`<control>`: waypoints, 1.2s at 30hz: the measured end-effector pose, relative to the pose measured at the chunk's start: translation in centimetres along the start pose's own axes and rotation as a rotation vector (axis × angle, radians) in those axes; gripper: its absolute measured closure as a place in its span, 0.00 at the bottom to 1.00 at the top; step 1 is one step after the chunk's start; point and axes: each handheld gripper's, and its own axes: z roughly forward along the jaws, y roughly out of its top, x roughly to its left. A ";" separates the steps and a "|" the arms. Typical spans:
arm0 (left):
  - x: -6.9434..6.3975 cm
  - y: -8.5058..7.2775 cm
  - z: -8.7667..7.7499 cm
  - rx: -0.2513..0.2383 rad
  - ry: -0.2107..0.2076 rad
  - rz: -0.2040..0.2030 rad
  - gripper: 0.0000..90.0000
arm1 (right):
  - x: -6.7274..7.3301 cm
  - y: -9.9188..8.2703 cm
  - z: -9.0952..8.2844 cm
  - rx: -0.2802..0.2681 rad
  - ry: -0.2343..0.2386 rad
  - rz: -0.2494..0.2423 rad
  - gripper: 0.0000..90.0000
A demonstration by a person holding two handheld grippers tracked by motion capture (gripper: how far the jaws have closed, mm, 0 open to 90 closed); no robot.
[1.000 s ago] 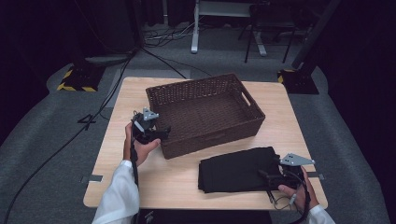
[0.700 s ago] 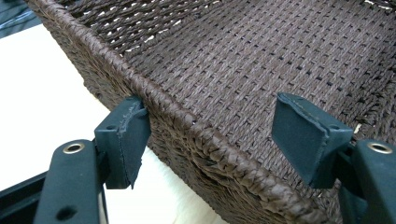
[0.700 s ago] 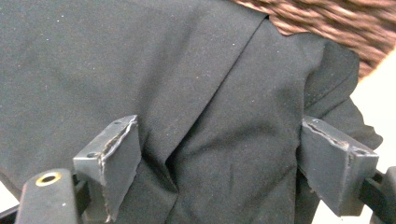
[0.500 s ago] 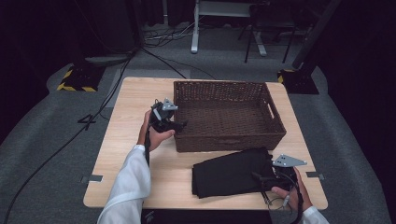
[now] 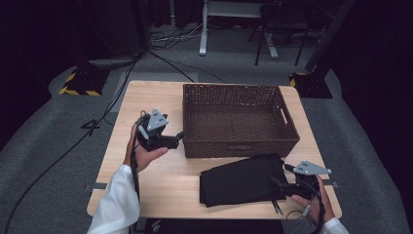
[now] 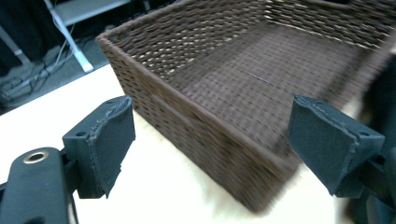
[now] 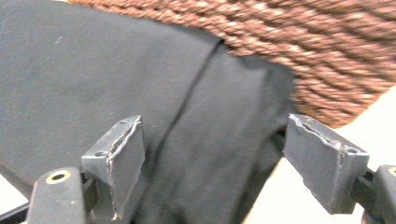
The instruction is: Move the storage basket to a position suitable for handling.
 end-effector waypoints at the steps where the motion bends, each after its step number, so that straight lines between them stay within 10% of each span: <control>1: -1.0 -0.6 -0.5 0.003 -0.017 0.013 0.18 | -0.2 0.1 -0.2 -0.007 -0.008 0.005 0.24; 5: -4.7 -2.6 -0.6 0.038 -0.084 0.067 0.17 | -1.0 0.5 -0.7 0.000 -0.005 0.019 0.22; 13: -11.3 -5.8 4.2 0.187 -0.248 0.119 0.18 | -1.7 0.6 1.3 0.051 0.032 0.039 0.19; 18: -11.8 -6.7 6.7 0.236 -0.280 0.061 0.17 | -1.5 0.1 3.1 0.101 0.083 0.086 0.09; 28: -11.7 -7.8 8.5 0.277 -0.345 0.067 0.11 | -2.4 0.0 4.3 0.133 0.128 0.093 0.00; 36: -11.6 -7.8 9.0 0.301 -0.373 0.068 0.00 | -0.7 0.6 4.9 0.150 0.186 -0.037 0.12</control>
